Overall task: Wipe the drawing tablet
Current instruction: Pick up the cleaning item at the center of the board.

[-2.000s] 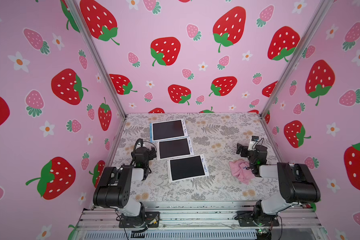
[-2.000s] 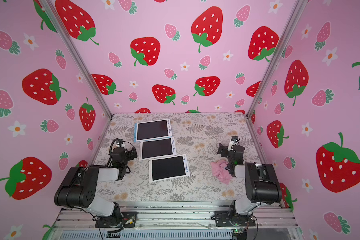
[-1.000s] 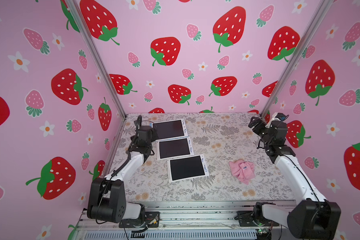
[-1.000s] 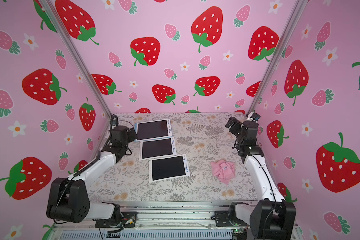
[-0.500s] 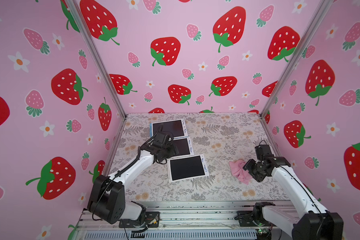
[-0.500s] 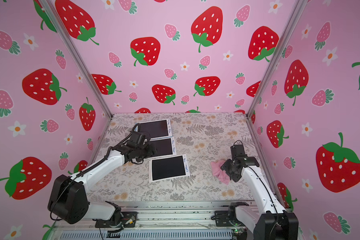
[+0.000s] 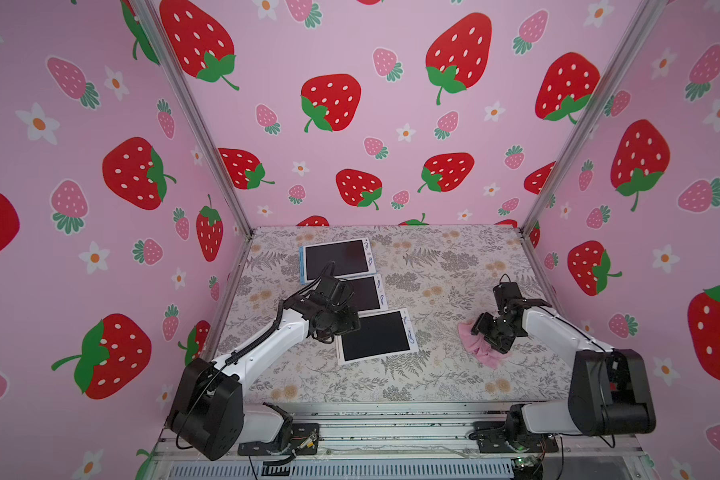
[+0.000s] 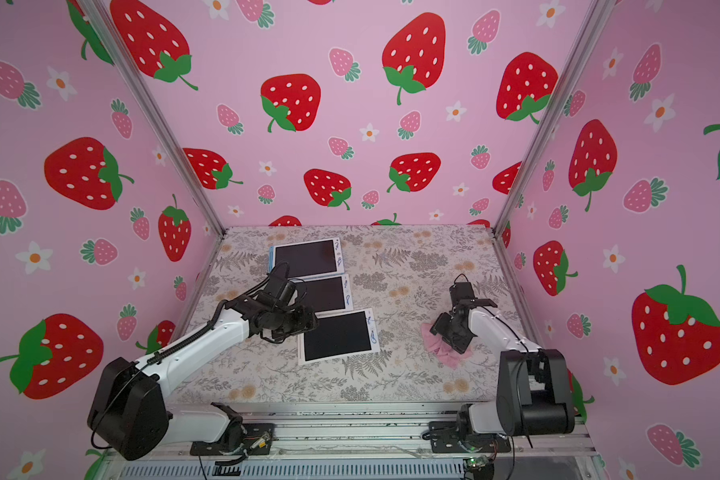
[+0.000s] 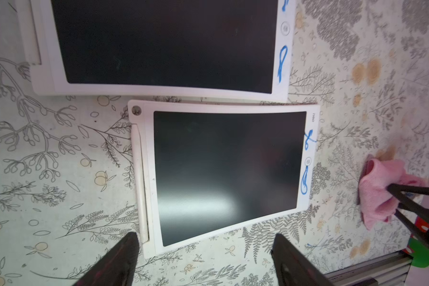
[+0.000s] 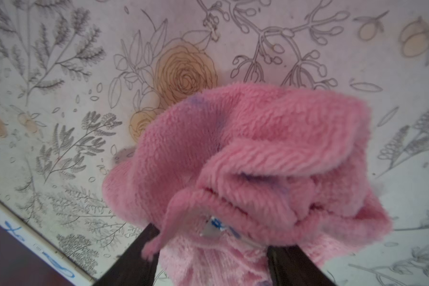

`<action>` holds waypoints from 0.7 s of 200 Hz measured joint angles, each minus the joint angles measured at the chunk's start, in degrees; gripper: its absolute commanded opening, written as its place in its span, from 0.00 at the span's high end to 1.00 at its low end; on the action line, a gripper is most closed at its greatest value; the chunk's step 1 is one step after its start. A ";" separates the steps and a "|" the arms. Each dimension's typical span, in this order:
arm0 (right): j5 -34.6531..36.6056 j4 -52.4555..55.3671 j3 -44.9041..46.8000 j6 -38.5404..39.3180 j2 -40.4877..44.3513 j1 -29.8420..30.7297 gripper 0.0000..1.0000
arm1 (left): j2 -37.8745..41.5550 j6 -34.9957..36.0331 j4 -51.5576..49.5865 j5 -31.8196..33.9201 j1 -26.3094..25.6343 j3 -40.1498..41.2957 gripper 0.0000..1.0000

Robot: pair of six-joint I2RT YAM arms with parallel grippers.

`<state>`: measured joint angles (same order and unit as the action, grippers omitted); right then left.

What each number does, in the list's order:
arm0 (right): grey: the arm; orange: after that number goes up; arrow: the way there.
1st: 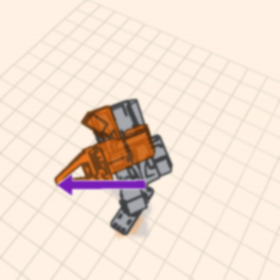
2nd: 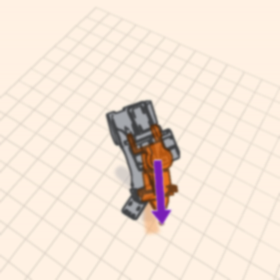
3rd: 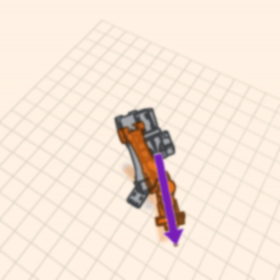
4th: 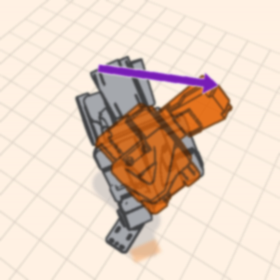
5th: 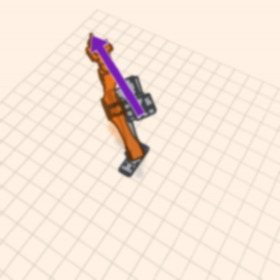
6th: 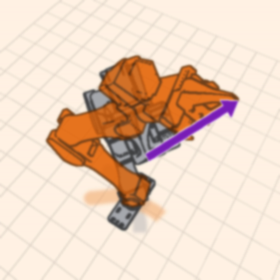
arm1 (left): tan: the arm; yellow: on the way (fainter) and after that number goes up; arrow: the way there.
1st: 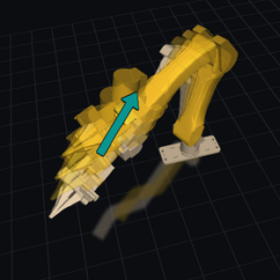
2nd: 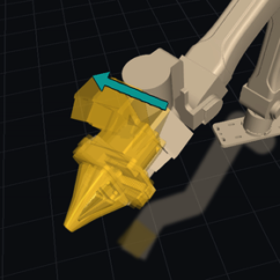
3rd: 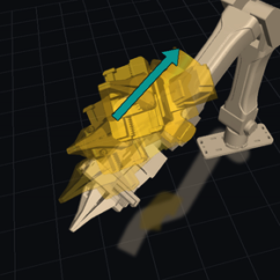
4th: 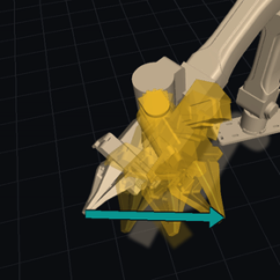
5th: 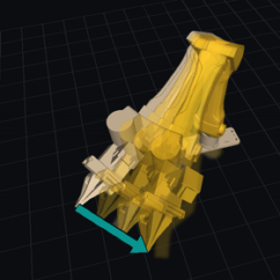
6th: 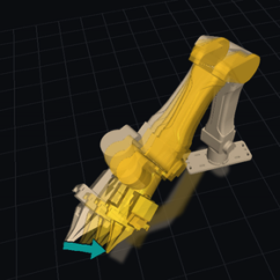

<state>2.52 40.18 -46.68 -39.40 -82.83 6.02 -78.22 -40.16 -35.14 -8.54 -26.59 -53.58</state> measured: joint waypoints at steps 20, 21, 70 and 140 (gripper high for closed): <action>0.98 0.44 -1.01 0.09 -1.95 1.16 0.59 | -0.66 -0.20 -0.42 -0.72 1.16 1.03 0.19; 1.03 0.44 -1.03 0.17 -2.03 1.22 0.61 | -0.68 -0.22 -0.44 -0.72 1.25 1.09 0.19; 4.00 -0.63 -1.33 1.84 -1.57 4.92 1.00 | -0.68 -0.52 -0.81 -3.10 8.68 5.53 0.34; 10.69 -22.58 5.66 10.21 18.23 22.56 1.00 | -4.13 2.60 0.09 -4.28 10.78 6.32 0.50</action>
<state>13.21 17.61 -41.01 -29.19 -64.60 28.58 -82.35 -37.56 -35.05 -12.82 -15.81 -47.27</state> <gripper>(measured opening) 0.070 0.520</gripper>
